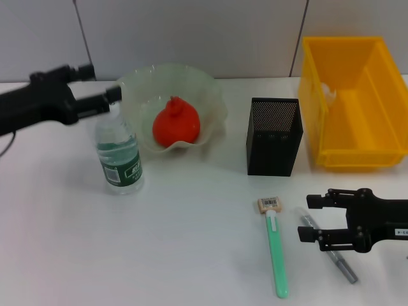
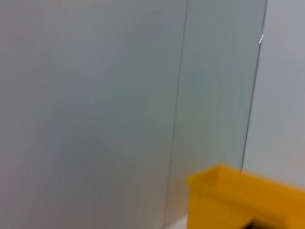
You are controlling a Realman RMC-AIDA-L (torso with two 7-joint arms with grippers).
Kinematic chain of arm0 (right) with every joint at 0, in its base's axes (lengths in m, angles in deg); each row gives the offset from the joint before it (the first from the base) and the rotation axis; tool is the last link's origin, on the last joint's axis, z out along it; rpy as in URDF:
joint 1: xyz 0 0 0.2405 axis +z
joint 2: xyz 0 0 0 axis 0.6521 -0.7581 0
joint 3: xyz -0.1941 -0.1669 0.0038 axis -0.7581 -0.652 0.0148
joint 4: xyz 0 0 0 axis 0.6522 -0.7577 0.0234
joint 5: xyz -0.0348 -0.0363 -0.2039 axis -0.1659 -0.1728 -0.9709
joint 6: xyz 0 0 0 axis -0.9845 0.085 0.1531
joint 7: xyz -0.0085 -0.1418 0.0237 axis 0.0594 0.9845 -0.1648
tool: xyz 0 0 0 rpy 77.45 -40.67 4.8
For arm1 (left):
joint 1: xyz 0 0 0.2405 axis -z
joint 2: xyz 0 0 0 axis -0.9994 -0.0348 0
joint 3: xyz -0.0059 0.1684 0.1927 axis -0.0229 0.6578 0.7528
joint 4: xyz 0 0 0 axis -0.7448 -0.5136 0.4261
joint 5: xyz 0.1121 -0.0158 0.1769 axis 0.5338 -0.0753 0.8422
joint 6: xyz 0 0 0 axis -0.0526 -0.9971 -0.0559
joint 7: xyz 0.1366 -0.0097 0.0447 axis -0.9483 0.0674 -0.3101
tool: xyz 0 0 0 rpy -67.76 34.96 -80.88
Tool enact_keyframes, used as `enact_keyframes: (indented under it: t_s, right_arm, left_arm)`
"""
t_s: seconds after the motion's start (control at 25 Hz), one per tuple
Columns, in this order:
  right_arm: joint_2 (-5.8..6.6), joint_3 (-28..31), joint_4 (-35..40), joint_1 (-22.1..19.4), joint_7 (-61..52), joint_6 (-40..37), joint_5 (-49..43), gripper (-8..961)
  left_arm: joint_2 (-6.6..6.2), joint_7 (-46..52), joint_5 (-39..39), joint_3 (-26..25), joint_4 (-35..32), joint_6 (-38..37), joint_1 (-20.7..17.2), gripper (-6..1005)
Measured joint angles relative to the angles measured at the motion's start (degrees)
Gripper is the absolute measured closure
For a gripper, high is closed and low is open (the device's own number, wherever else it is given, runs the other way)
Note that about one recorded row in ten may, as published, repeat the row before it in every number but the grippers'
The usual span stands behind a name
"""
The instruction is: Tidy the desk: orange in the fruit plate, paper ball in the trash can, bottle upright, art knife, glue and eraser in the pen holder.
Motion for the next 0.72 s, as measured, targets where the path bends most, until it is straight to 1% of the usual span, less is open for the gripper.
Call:
enact_keyframes:
  t_s: [0.12, 0.2, 0.32, 0.4, 0.48, 0.6, 0.72]
  right_arm:
    - [0.08, 0.2, 0.0, 0.1, 0.0, 0.0, 0.0, 169]
    - [0.10, 0.6, 0.0, 0.3, 0.0, 0.0, 0.0, 169]
    - [0.12, 1.4, 0.0, 0.8, 0.0, -0.1, 0.0, 169]
    - [0.13, 1.7, 0.0, 1.2, -0.1, -0.2, 0.1, 169]
    - [0.13, 1.9, 0.0, 1.7, -0.2, -0.1, 0.5, 169]
    - [0.11, 2.0, 0.0, 2.6, -0.6, -0.1, 0.7, 169]
    - [0.13, 2.0, 0.0, 3.7, -1.7, -0.2, 0.8, 169]
  left_arm:
    - [-1.24, 1.9, -5.9, -0.1, 0.0, -4.8, -0.8, 201]
    - [-2.22, 3.0, -10.0, -0.1, 0.3, -10.1, -1.5, 201]
    - [-2.86, 4.2, -11.7, 0.2, 0.6, -17.0, -1.7, 201]
    - [-2.76, 4.8, -11.2, 0.9, 0.7, -20.9, -1.7, 201]
    - [-2.21, 4.6, -9.2, 2.1, 1.4, -23.2, -1.8, 201]
    - [-1.69, 3.0, -5.4, 4.7, 3.9, -23.6, -2.0, 201]
    - [-1.44, -1.8, -2.5, 7.1, 8.8, -23.4, -1.9, 201]
